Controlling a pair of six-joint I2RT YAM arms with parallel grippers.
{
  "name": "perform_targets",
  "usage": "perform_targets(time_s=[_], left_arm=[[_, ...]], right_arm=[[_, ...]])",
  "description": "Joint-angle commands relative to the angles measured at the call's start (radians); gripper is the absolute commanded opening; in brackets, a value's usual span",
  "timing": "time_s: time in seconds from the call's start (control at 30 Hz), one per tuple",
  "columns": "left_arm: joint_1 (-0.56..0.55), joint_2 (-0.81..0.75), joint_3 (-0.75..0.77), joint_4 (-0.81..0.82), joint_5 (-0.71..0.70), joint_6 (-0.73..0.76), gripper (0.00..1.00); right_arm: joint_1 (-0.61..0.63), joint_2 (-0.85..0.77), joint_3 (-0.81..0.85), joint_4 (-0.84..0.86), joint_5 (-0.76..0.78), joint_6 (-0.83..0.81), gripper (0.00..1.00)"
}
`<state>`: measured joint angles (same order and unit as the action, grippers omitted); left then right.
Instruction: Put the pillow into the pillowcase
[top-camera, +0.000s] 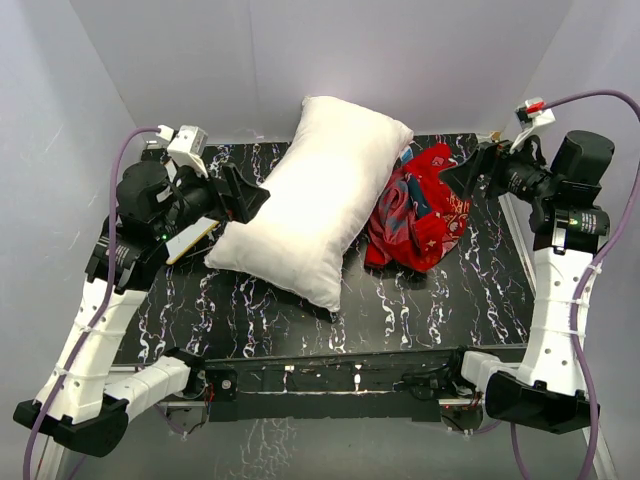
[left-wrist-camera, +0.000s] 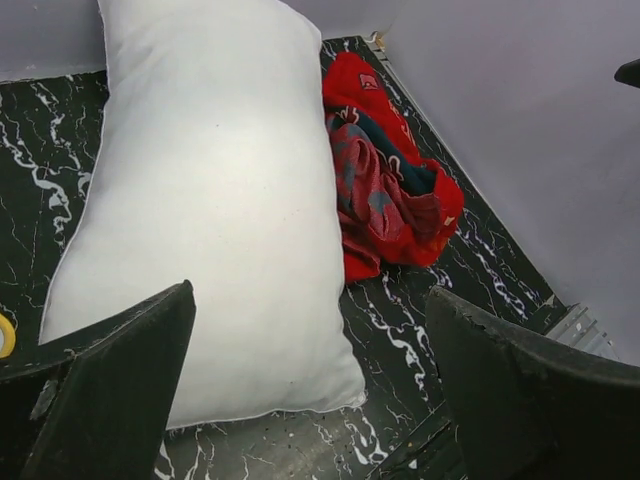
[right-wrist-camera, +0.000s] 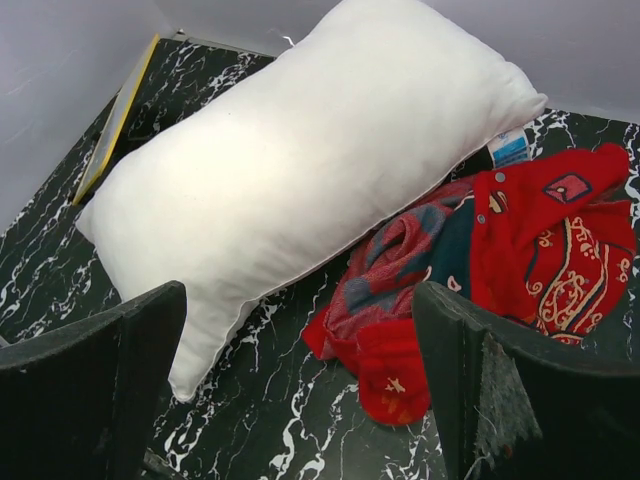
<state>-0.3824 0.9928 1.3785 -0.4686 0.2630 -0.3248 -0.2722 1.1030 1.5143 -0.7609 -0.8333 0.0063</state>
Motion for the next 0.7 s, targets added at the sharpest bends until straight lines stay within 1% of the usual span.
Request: perform_targets(time_s=[0.0, 0.23, 0.4, 0.53, 0.67], left_arm=[[-0.014, -0.016, -0.012, -0.009, -0.014, -0.01, 0.97], [-0.035, -0.082, -0.09, 0.029, 0.002, -0.05, 0.97], [-0.048, -0.126, -0.164, 0.051, 0.013, -0.095, 0.97], [-0.056, -0.152, -0.224, 0.079, 0.023, -0.134, 0.97], [-0.062, -0.178, -0.291, 0.077, -0.002, -0.172, 0.97]], right_arm=[[0.038, -0.016, 0.029, 0.022, 0.08, 0.027, 0.99], [0.103, -0.029, 0.019, 0.051, 0.134, 0.05, 0.99], [0.14, -0.058, -0.027, 0.061, 0.072, -0.012, 0.99], [0.157, -0.1, -0.115, 0.102, 0.016, -0.029, 0.99], [0.164, -0.152, -0.235, 0.142, -0.019, -0.07, 0.99]])
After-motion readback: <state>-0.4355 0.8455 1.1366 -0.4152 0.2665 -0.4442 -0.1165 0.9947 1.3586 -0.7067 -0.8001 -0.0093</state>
